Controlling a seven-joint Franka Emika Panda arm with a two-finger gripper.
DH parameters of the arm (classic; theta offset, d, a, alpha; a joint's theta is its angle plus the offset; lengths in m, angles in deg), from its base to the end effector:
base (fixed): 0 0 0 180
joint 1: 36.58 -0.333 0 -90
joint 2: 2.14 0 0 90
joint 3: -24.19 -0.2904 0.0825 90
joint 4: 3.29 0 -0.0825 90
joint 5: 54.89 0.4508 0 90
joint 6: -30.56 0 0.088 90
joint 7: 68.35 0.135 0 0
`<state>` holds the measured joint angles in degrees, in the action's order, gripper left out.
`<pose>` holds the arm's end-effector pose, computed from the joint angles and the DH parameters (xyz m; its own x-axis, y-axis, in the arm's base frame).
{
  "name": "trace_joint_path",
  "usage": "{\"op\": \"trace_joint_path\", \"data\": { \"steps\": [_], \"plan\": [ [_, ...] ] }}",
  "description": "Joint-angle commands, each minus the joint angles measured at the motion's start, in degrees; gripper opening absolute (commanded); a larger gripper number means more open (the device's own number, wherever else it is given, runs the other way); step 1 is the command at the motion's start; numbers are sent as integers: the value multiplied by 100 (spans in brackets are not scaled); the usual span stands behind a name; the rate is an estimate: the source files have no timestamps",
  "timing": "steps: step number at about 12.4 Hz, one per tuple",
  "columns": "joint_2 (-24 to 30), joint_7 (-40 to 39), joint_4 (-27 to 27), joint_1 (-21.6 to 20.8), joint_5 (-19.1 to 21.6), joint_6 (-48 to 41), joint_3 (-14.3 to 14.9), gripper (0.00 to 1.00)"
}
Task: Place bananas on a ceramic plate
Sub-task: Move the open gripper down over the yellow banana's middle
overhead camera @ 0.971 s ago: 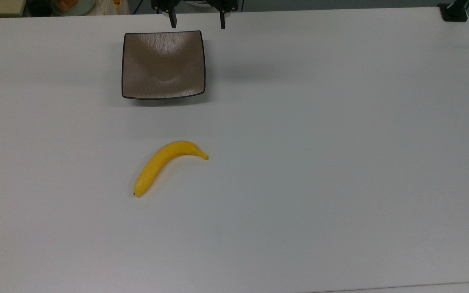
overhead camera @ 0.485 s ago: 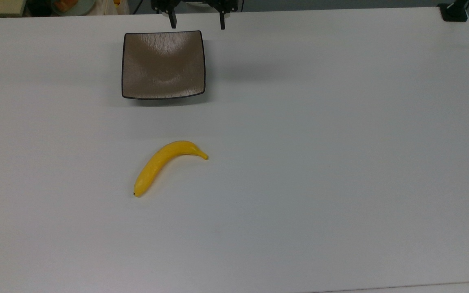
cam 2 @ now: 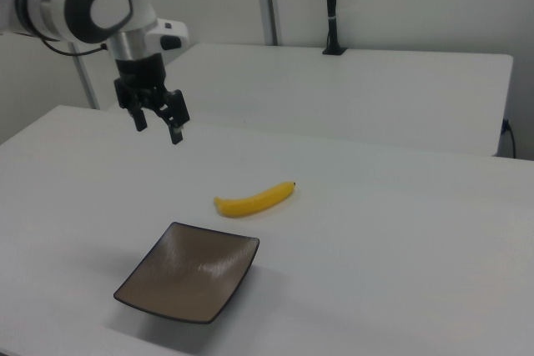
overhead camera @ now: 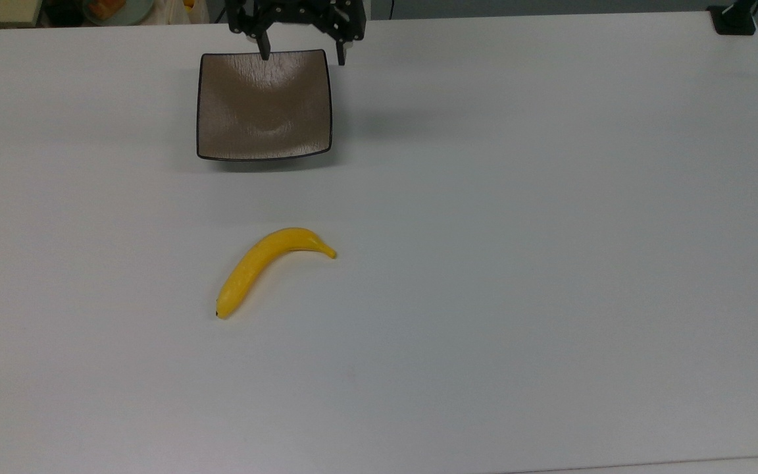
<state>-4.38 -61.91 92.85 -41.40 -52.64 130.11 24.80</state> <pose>0.6405 0.0519 0.5028 0.9988 -0.0453 0.0159 -0.0447 -0.9982 -0.0405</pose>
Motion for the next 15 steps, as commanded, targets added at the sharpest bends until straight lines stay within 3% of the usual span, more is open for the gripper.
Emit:
{"op": "trace_joint_path", "data": {
  "steps": [1, 6, 10, 15],
  "plan": [
    [-636, 820, -848, 314, 13, -24, 27, 100],
    [-1630, 1666, -1922, 877, 4, 81, 36, 100],
    [-2061, 1728, -1871, 975, -136, 301, 18, 100],
    [-2438, 1755, -1422, 975, -277, 1364, 9, 100]
  ]
}}
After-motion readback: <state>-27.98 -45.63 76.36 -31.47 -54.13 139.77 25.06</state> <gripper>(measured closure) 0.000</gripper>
